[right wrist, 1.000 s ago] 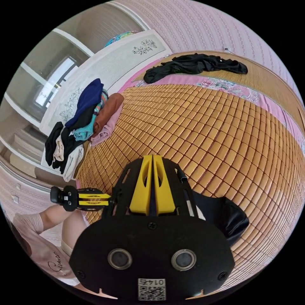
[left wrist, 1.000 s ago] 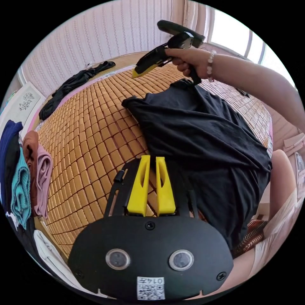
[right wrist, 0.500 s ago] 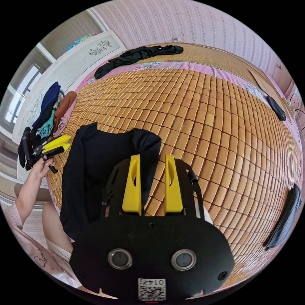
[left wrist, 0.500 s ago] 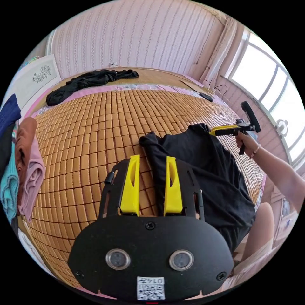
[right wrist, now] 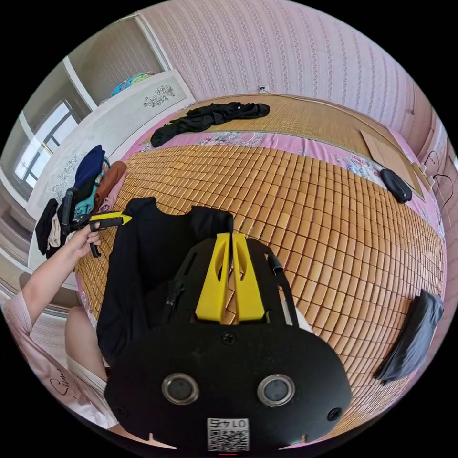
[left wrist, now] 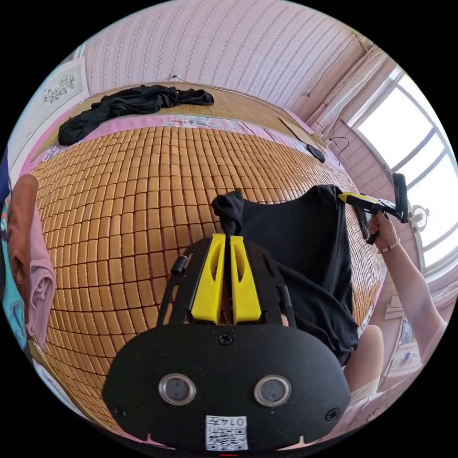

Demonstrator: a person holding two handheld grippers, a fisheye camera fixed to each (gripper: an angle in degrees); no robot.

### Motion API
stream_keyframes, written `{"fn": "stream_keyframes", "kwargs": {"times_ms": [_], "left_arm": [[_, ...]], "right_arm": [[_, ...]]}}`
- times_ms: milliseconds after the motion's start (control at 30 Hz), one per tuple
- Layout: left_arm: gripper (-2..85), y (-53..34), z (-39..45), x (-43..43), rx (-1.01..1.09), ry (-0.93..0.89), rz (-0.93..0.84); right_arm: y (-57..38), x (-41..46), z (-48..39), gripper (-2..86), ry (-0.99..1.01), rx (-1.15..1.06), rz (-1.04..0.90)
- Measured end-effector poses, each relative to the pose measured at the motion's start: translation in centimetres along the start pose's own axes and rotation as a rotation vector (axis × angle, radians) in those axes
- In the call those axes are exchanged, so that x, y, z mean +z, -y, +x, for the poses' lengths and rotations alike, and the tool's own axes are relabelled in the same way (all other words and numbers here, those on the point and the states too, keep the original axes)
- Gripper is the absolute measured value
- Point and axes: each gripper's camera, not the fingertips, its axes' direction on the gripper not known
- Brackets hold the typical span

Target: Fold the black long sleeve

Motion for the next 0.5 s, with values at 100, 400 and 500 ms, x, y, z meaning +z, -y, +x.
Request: {"fn": "stream_keyframes", "kwargs": {"times_ms": [100,400,500], "left_arm": [[-0.8,-1.4,1.0,-2.4,0.063,-0.031,0.09],[-0.5,-17.4,6.0,-13.3,0.399,-0.246,0.192],[-0.2,-25.3,7.0,-12.0,0.33,-0.296,-0.011]], "right_arm": [[-2.6,-3.8,-0.8,0.1,0.065,-0.015,0.093],[-21.5,-16.1,-9.3,0.2,0.238,-0.263,0.131],[-28.8,-13.1,-10.3,0.2,0.284,-0.14,-0.143]]}}
